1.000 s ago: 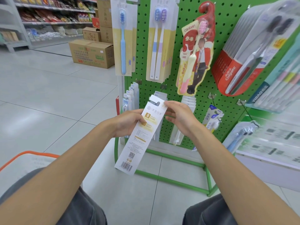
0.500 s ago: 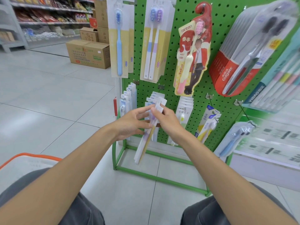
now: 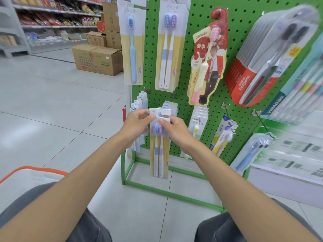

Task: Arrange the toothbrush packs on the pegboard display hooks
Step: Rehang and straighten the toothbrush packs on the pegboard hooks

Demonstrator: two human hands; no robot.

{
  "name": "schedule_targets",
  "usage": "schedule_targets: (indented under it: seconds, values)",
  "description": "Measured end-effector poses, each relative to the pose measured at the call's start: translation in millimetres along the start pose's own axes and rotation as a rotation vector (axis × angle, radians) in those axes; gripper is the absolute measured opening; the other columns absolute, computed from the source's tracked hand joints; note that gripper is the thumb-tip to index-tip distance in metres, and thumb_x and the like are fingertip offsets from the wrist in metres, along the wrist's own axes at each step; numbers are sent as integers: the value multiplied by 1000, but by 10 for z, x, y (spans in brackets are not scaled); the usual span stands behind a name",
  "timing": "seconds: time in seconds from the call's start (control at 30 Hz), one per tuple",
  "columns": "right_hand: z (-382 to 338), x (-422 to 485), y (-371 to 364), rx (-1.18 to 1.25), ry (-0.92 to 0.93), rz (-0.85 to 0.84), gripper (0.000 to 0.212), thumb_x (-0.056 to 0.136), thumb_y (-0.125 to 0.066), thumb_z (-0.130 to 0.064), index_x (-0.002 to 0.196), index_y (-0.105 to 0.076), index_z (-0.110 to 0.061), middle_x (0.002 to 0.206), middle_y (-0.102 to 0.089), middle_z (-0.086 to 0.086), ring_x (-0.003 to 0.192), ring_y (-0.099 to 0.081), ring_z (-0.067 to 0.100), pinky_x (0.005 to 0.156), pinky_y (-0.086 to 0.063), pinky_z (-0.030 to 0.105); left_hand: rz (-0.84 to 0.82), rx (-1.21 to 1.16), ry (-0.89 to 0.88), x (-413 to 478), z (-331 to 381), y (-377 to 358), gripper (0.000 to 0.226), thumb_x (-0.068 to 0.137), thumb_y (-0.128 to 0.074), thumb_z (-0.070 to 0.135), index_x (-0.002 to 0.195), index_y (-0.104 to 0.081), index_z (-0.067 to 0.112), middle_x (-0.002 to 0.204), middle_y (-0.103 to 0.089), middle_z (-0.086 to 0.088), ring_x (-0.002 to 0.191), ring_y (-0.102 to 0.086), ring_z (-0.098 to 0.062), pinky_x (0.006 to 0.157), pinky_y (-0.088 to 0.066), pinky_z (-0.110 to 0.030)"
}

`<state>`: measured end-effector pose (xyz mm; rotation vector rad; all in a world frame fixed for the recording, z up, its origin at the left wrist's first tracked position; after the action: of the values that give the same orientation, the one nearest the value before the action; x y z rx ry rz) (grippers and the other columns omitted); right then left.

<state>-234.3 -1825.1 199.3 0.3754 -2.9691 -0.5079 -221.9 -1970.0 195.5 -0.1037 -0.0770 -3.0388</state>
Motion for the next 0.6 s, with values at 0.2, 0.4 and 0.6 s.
schedule_targets:
  seconds: [0.2, 0.4, 0.6]
  values:
    - [-131, 8, 46, -10, 45, 63, 21, 100, -51, -18, 109, -66, -7, 101, -70, 11, 84, -61, 15, 84, -53, 37, 7, 20, -11, 34, 107, 95, 13, 95, -63, 17, 103, -71, 11, 101, -75, -6, 91, -71, -18, 82, -60, -35]
    - [-437, 11, 130, -39, 21, 11, 20, 100, -51, -20, 106, -66, -9, 102, -69, 4, 95, -64, 22, 95, -52, 47, -34, 116, -73, 7, 575, 203, 19, 95, -60, 4, 112, -67, 10, 93, -73, -8, 70, -70, -9, 65, -60, -27]
    - [-1258, 73, 399, -93, 81, 71, 36, 102, -46, -23, 138, -46, -20, 133, -52, -1, 116, -54, 18, 93, -46, 31, 90, 337, -175, 173, 1259, 430, 19, 93, -62, 9, 110, -72, 13, 94, -73, -9, 85, -70, -25, 78, -60, -46]
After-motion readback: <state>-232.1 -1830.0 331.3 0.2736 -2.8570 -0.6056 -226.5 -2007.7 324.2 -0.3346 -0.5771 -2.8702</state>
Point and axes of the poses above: each hand's wrist, its own x-axis towards the middle knuckle, its own y-axis out of the back of the hand, z = x × y, the point moved 2 cm from there along x, towards the middle knuckle
